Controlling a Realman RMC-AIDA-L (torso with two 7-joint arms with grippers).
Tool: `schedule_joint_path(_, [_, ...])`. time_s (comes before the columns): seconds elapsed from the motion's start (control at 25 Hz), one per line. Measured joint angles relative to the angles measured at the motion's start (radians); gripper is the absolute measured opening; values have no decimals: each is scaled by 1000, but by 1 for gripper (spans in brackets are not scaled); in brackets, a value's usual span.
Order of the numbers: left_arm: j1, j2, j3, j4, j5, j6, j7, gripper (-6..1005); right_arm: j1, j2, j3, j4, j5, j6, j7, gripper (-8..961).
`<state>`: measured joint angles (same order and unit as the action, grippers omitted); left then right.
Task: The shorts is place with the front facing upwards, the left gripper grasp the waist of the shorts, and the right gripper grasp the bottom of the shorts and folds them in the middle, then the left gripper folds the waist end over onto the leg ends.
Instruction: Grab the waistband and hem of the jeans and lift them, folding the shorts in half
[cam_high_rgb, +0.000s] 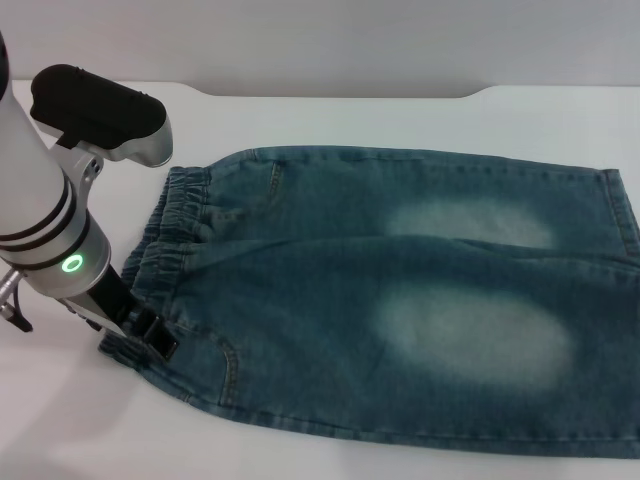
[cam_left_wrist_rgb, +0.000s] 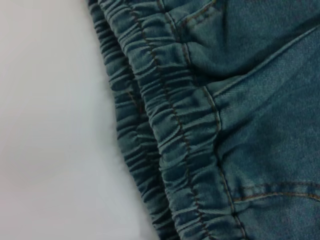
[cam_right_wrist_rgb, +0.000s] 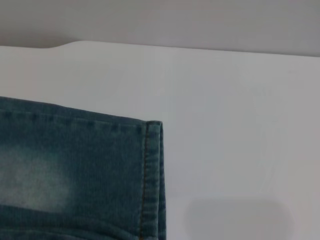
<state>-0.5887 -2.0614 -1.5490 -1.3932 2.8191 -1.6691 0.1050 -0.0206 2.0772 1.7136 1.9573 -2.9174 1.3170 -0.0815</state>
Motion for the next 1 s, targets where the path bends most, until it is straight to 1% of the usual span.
schedule_joint_path(0.36, [-1, 0, 0, 3, 0, 13, 1, 788, 2, 0, -1, 0, 0, -3, -7, 595])
schedule_joint_path(1.0, [-14, 1, -1, 70, -1, 45, 2, 772, 2, -2, -13, 4, 0, -4, -10, 594])
